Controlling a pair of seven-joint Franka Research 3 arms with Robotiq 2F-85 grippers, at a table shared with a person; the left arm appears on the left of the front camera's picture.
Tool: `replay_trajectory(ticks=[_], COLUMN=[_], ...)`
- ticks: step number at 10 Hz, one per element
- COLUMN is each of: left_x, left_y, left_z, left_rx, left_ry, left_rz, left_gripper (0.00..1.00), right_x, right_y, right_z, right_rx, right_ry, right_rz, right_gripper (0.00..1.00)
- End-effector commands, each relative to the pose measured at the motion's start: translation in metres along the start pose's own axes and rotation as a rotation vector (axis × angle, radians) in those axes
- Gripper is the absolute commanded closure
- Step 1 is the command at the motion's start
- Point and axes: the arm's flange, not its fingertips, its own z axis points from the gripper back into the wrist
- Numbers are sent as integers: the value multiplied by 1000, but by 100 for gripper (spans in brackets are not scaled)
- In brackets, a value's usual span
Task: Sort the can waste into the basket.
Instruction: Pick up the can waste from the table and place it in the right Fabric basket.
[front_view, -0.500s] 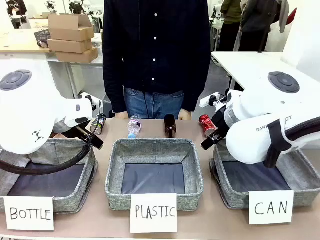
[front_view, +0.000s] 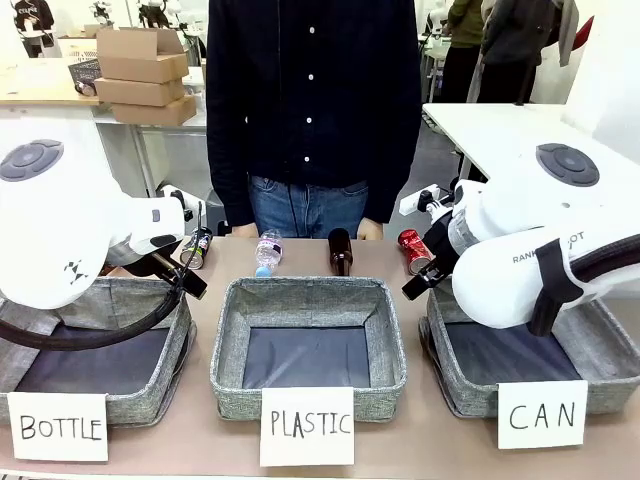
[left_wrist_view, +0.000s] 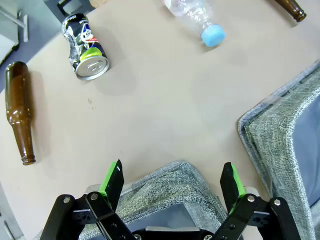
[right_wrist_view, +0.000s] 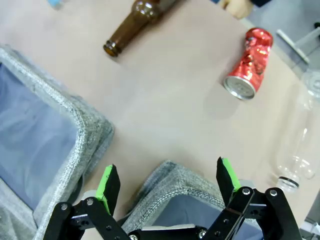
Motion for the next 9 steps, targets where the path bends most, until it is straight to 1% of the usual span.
replay_trajectory(ticks=[1, 7, 8, 9], left_x=[0, 0, 14, 19], left_y=[0, 0, -10, -22], left_z=[0, 0, 42, 88], left_rx=[0, 0, 6, 2], left_ry=[0, 0, -11, -45], left_rz=[-1, 0, 80, 129], left_gripper=[0, 0, 0, 0], right_x=[0, 0, 11, 14], right_y=[0, 0, 0, 1], right_z=[0, 0, 34, 75], right_rx=[0, 0, 18, 48], right_ry=[0, 0, -14, -34], right_rz=[0, 0, -66, -117], right_gripper=[0, 0, 0, 0])
